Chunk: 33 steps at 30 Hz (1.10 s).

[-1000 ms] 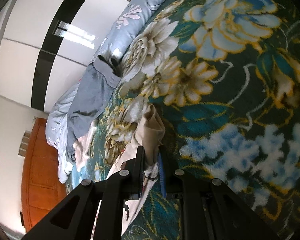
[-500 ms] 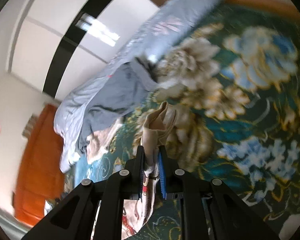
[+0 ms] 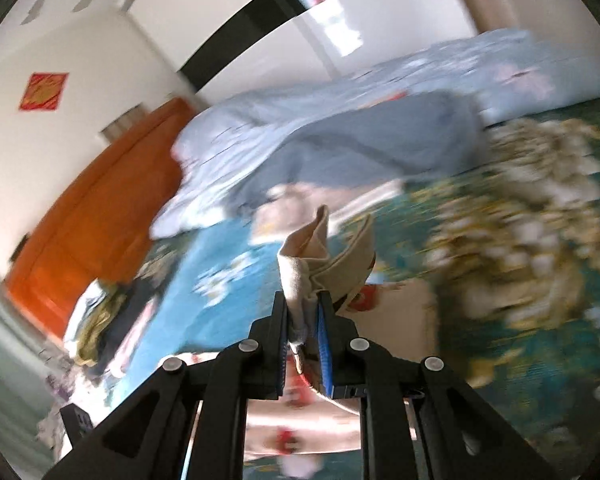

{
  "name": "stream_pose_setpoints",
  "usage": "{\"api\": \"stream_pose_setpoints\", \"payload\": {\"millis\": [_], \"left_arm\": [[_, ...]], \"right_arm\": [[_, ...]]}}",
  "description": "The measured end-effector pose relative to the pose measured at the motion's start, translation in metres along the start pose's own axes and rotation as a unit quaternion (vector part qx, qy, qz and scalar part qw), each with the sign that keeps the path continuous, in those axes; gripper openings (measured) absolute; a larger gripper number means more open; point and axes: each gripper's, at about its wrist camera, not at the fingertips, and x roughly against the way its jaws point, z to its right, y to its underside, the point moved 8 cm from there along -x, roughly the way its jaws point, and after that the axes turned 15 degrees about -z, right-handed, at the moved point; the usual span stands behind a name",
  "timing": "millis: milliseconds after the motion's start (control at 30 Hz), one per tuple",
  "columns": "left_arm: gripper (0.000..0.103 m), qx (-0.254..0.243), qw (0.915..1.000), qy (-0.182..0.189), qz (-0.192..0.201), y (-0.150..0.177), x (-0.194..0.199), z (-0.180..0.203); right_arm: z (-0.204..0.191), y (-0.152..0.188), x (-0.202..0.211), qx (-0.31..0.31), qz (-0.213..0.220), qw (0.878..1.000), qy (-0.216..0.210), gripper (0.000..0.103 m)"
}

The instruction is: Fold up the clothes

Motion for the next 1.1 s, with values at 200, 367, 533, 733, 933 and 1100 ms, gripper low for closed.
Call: {"api": "stream_pose_setpoints", "payload": {"millis": [200,367,533,733,933,1100], "left_arm": [[0.058,0.03,0.9993,0.012,0.019,0.004,0.021,-0.03],[0.058,0.043,0.9988,0.016,0.015,0.013,0.025,-0.045],[0.058,0.053,0.9984,0.019,0.011,0.016,0.024,-0.052],[0.06,0.061,0.998,0.019,0.003,0.019,0.018,-0.055],[0.06,0.06,0.9979,0.021,-0.004,0.022,0.011,-0.053],[0.06,0.043,0.999,-0.002,-0.01,0.025,0.005,-0.047]], "right_arm": [[-0.064,0.039,-0.081,0.073,-0.067,0.995,0.032,0.014],[-0.082,0.078,-0.141,0.134,-0.114,0.978,0.115,0.016],[-0.091,0.102,-0.161,0.162,-0.131,0.969,0.133,0.022],[-0.09,0.126,-0.178,0.154,-0.183,0.966,0.099,0.036],[-0.09,0.121,-0.175,0.161,-0.191,0.964,0.086,0.036],[-0.083,0.112,-0.191,0.168,-0.201,0.956,0.133,0.036]]}}
